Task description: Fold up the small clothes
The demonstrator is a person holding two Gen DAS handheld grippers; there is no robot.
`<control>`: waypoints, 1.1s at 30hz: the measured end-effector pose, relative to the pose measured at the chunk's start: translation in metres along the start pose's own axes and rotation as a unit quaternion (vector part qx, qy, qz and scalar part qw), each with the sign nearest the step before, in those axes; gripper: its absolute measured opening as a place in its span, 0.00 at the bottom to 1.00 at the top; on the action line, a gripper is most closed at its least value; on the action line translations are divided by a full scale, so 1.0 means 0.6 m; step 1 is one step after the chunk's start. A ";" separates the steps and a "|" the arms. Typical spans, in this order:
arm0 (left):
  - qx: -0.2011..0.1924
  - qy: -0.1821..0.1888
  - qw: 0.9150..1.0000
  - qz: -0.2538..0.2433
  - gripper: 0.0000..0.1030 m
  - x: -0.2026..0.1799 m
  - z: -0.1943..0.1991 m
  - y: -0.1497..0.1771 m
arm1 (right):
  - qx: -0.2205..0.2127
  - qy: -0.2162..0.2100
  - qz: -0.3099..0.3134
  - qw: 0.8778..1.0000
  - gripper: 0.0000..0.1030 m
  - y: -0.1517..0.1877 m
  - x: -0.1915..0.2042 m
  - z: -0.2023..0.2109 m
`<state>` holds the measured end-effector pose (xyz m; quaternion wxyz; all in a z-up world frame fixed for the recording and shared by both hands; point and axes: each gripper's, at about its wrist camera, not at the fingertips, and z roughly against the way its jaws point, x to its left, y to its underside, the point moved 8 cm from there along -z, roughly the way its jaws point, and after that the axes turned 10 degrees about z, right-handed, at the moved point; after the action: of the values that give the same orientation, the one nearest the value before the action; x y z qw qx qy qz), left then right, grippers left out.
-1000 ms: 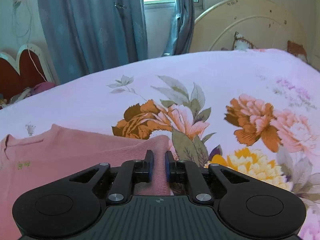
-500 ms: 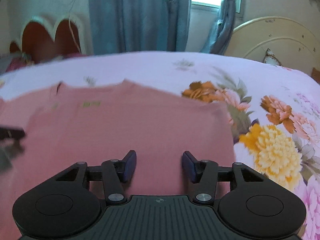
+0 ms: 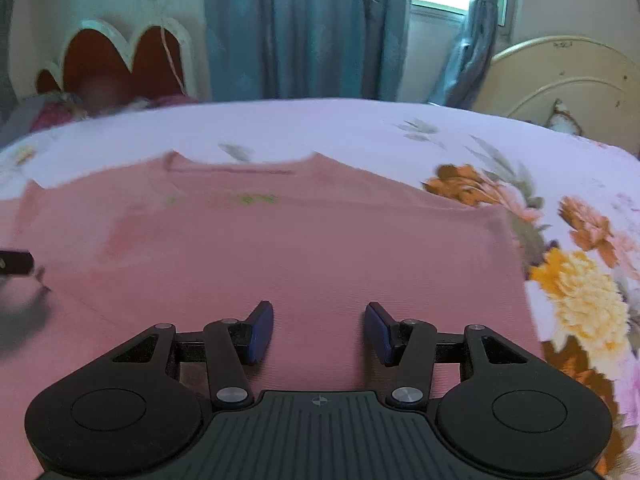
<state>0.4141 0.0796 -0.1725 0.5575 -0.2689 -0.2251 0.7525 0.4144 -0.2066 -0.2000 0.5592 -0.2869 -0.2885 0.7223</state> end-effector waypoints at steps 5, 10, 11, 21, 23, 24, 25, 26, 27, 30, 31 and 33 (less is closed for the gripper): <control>-0.004 -0.016 1.000 0.022 0.68 0.060 0.016 -0.005 | -0.019 -0.022 -0.003 1.000 0.49 -0.026 0.048 0.002; -0.008 -0.032 0.999 0.033 0.68 0.111 0.026 -0.009 | -0.007 -0.031 0.011 0.999 0.49 -0.041 0.098 -0.025; -0.008 -0.035 0.999 0.038 0.68 0.123 0.028 -0.010 | 0.004 -0.033 0.020 0.999 0.49 -0.037 0.109 -0.035; -0.012 -0.072 0.993 0.089 0.69 0.245 0.036 -0.023 | -0.012 -0.053 0.032 0.998 0.49 -0.065 0.181 -0.050; -0.014 -0.078 0.992 0.100 0.70 0.268 0.037 -0.027 | -0.010 -0.060 0.036 0.997 0.49 -0.068 0.198 -0.058; -0.015 -0.081 0.991 0.105 0.70 0.281 0.038 -0.030 | -0.002 -0.065 0.045 0.997 0.49 -0.065 0.208 -0.066; -0.016 -0.086 0.990 0.110 0.70 0.294 0.038 -0.032 | 0.006 -0.065 0.054 0.996 0.49 -0.065 0.222 -0.074; -0.017 -0.090 0.989 0.115 0.70 0.308 0.039 -0.033 | 0.002 -0.060 0.059 0.996 0.49 -0.065 0.227 -0.074; -0.018 -0.094 0.988 0.121 0.70 0.321 0.039 -0.034 | 0.001 -0.058 0.059 0.997 0.49 -0.065 0.228 -0.076; -0.019 -0.107 0.984 0.142 0.71 0.362 0.038 -0.039 | 0.006 -0.058 0.049 0.997 0.49 -0.068 0.224 -0.078; -0.020 -0.110 0.982 0.150 0.71 0.380 0.038 -0.042 | 0.005 -0.059 0.044 0.997 0.49 -0.071 0.225 -0.074; -0.024 -0.120 0.979 0.166 0.71 0.411 0.039 -0.046 | 0.000 -0.062 0.043 0.997 0.49 -0.073 0.234 -0.066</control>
<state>0.3609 0.3231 -0.1754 0.3872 -0.2237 -0.2602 0.8558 0.4426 -0.0571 -0.2071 0.5082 -0.2539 -0.3102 0.7623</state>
